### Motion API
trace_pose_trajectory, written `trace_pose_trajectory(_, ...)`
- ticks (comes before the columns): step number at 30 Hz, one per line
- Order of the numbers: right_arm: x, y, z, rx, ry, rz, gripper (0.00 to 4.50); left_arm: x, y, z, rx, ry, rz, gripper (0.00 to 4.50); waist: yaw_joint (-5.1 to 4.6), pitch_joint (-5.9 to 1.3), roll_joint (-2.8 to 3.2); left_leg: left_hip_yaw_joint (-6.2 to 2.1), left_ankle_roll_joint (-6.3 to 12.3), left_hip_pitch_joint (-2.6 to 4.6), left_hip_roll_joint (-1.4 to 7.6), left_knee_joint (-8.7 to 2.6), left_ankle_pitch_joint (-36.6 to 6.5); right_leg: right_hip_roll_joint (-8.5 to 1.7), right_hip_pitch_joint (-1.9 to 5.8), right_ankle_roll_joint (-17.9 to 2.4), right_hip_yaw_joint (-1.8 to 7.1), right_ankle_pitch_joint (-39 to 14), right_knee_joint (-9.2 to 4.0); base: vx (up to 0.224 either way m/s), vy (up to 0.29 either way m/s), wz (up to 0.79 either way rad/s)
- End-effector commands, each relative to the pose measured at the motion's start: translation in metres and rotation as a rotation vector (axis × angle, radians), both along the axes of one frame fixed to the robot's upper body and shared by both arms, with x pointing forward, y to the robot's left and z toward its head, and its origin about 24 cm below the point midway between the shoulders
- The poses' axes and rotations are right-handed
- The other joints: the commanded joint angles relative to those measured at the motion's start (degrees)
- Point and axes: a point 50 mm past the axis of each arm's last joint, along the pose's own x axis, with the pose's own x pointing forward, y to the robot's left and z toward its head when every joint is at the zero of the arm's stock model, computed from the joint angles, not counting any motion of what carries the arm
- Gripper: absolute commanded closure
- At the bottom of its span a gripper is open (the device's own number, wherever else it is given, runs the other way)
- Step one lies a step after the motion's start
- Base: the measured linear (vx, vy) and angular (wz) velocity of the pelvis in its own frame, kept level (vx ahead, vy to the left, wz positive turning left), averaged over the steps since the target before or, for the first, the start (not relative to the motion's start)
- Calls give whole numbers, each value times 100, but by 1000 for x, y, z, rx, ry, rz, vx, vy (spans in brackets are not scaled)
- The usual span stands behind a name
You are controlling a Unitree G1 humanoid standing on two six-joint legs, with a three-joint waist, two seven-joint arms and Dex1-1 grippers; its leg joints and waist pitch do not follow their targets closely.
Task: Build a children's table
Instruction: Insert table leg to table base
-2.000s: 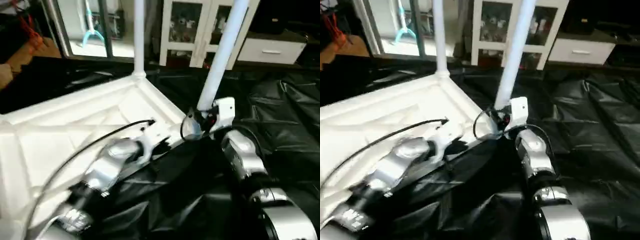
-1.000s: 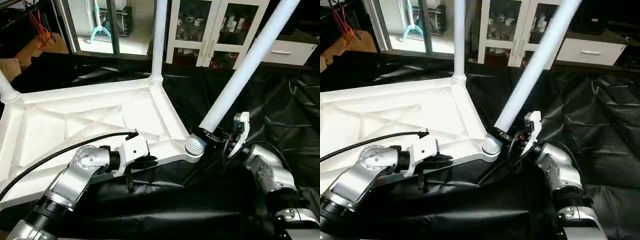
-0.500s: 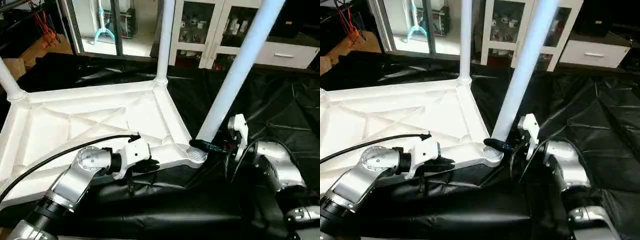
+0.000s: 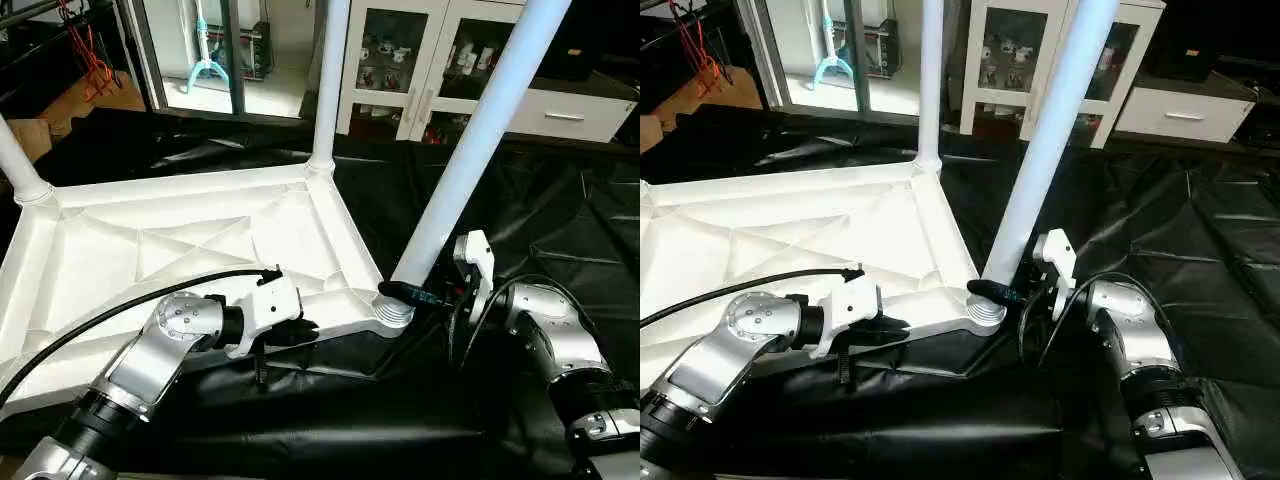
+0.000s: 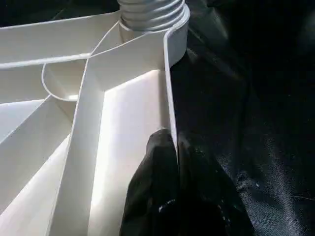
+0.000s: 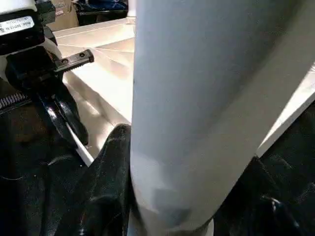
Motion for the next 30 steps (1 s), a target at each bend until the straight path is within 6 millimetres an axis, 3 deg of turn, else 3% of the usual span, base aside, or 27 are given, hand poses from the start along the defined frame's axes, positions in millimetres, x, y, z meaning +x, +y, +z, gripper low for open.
trace_pose_trajectory(1,-36,-21,-56,-336,239,101,264,3,7,6,31,-20,-17,450,11,-222,60,-284,503,117,549,-398,-137,-386,177,-1637,225,679,-207,0,0,0)
trace_pose_trajectory(19,-37,-21,-58,-344,243,108,264,3,7,6,31,-20,-17,450,10,-226,57,-286,515,121,552,-396,-118,-382,176,-1643,221,691,-205,0,0,0)
trace_pose_trajectory(20,-13,5,-64,-286,212,-190,264,25,-14,1,41,-11,155,450,34,-230,195,-301,469,133,546,-393,-119,-394,168,-1651,215,713,-190,0,0,0)
trace_pose_trajectory(21,-7,10,-64,-272,210,-258,264,29,-19,0,47,-8,192,450,-45,-186,152,-242,386,156,545,-432,-153,-337,101,-1657,223,636,-234,0,0,0)
trace_pose_trajectory(22,12,34,-65,-216,229,-535,263,44,-39,-3,88,-1,332,450,-66,-128,145,-254,1,199,547,-499,-668,-314,85,-1661,211,-86,-283,0,0,0)
trace_pose_trajectory(23,21,50,-64,-192,263,-707,263,52,-52,-3,130,0,417,450,-46,-115,152,-281,-422,260,522,-499,-1379,-377,50,-1513,237,-1097,-374,-93,3,2)
trace_pose_trajectory(24,24,58,-64,-183,287,-796,263,56,-55,-4,161,0,458,450,-61,-91,150,-301,-585,273,509,-511,-1703,-396,24,-1382,253,-1593,-424,-84,2,-1)
trace_pose_trajectory(25,25,57,-64,-177,292,-806,263,56,-51,-5,169,0,463,450,-83,-113,127,-383,-695,263,493,-506,-2102,-440,46,-1115,232,-2244,-485,-84,2,-1)
trace_pose_trajectory(26,25,56,-64,-173,294,-812,262,55,-46,-7,177,3,469,450,-78,-119,125,-391,-564,208,492,-508,-2130,-459,64,-960,241,-2294,-527,0,0,0)
trace_pose_trajectory(27,25,56,-64,-173,294,-812,262,55,-46,-7,177,3,469,450,-83,-128,136,-387,-503,202,497,-506,-2078,-445,52,-962,249,-2115,-516,0,0,0)
trace_pose_trajectory(29,25,57,-63,-175,291,-809,262,54,-42,-7,179,10,472,450,-91,-167,185,-362,-318,134,504,-520,-1623,-406,104,-1118,241,-1149,-437,0,0,0)
trace_pose_trajectory(30,26,57,-63,-174,291,-812,262,54,-42,-8,180,12,474,450,-95,-178,182,-358,-267,114,506,-516,-1466,-399,123,-1165,236,-887,-405,0,0,0)
